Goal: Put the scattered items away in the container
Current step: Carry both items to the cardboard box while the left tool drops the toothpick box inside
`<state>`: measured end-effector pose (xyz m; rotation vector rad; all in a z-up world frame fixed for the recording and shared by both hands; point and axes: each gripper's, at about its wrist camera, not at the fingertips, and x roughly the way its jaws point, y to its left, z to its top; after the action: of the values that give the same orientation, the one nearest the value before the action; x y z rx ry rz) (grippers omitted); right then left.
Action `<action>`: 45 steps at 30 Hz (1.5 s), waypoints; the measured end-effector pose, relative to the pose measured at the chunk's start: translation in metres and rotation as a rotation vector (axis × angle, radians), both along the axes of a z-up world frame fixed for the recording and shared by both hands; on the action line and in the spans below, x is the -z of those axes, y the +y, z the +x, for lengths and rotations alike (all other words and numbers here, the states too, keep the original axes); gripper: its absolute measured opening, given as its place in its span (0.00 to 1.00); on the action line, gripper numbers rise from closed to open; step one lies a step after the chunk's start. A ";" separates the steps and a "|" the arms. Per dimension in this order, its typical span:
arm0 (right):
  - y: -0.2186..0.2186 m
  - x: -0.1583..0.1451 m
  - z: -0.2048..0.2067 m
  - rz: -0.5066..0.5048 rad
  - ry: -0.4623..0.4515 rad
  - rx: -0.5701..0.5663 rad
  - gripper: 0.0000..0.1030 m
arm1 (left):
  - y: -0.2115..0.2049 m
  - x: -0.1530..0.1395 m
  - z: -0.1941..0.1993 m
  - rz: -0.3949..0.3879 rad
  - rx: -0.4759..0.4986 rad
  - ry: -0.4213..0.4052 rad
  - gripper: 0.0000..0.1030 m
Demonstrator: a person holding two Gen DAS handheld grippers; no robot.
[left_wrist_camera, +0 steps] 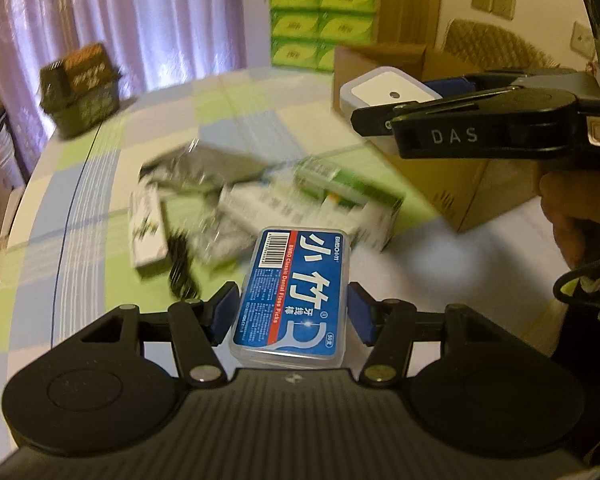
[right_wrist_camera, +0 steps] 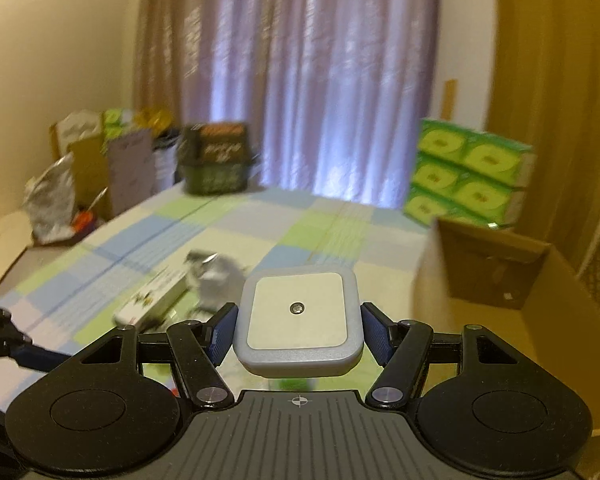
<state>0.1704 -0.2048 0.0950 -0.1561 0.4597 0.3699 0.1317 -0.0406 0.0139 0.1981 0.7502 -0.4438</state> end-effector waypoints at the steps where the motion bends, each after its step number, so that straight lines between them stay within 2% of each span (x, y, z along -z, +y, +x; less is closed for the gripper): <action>1: -0.008 -0.007 0.001 0.006 -0.007 0.019 0.66 | -0.006 -0.005 0.001 -0.003 0.011 -0.011 0.52; 7: -0.069 -0.045 0.008 0.020 -0.038 0.144 0.66 | -0.056 -0.039 0.012 -0.047 0.092 -0.078 0.52; 12: -0.125 -0.059 0.008 0.030 -0.035 0.232 0.66 | -0.104 -0.060 0.027 -0.089 0.152 -0.091 0.52; 19: -0.183 -0.046 0.006 0.045 0.022 0.310 0.66 | -0.165 -0.066 0.051 -0.124 0.191 -0.082 0.52; 26: -0.209 -0.023 0.010 0.056 0.067 0.332 0.66 | -0.206 -0.053 0.074 -0.131 0.217 -0.051 0.52; 32: -0.217 -0.009 0.020 0.057 0.087 0.330 0.66 | -0.224 -0.034 0.089 -0.115 0.233 -0.030 0.52; 37: -0.220 -0.001 0.028 0.054 0.094 0.327 0.66 | -0.228 -0.024 0.097 -0.130 0.232 -0.008 0.53; 42: -0.221 0.003 0.028 0.052 0.100 0.324 0.66 | -0.223 -0.028 0.094 -0.102 0.224 -0.033 0.53; 45: -0.222 0.004 0.027 0.056 0.104 0.322 0.66 | -0.209 -0.034 0.088 -0.106 0.198 -0.047 0.61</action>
<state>0.1972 -0.4265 0.0907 -0.0069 0.5670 0.0746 0.2194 -0.2501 0.0482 0.1841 0.6619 -0.6632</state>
